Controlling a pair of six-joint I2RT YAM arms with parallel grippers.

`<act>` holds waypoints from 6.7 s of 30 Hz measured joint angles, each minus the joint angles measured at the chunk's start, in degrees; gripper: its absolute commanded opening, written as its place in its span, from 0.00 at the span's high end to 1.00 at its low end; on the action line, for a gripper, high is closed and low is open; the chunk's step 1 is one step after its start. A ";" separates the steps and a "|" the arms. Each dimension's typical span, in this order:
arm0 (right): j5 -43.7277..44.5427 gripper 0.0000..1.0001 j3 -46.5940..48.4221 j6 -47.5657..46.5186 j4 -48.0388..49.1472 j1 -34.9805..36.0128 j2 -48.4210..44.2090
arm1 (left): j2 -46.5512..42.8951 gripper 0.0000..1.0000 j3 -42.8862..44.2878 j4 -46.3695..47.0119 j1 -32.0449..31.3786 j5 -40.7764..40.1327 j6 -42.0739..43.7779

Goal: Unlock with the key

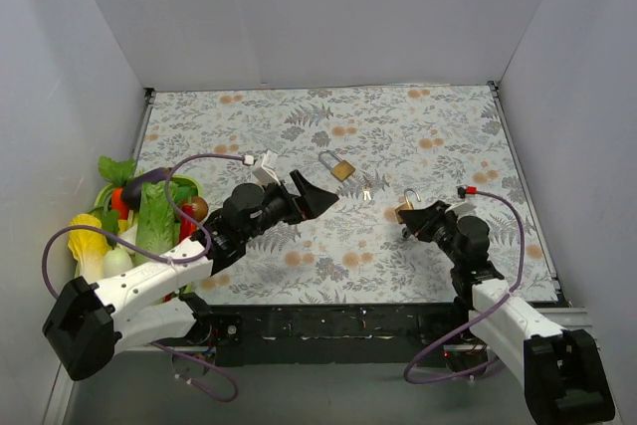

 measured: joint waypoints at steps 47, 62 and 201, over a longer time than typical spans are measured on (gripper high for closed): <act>-10.88 0.99 10.32 7.80 29.14 -11.39 50.23 | -3.04 0.02 0.42 -7.63 7.61 0.94 5.33; -11.43 0.56 18.80 7.61 21.51 -12.48 53.33 | -3.02 0.02 0.87 -9.18 8.61 1.03 4.87; -3.43 0.99 48.57 -28.04 -35.89 15.80 33.90 | -12.37 0.02 -0.55 -18.40 20.57 19.69 8.35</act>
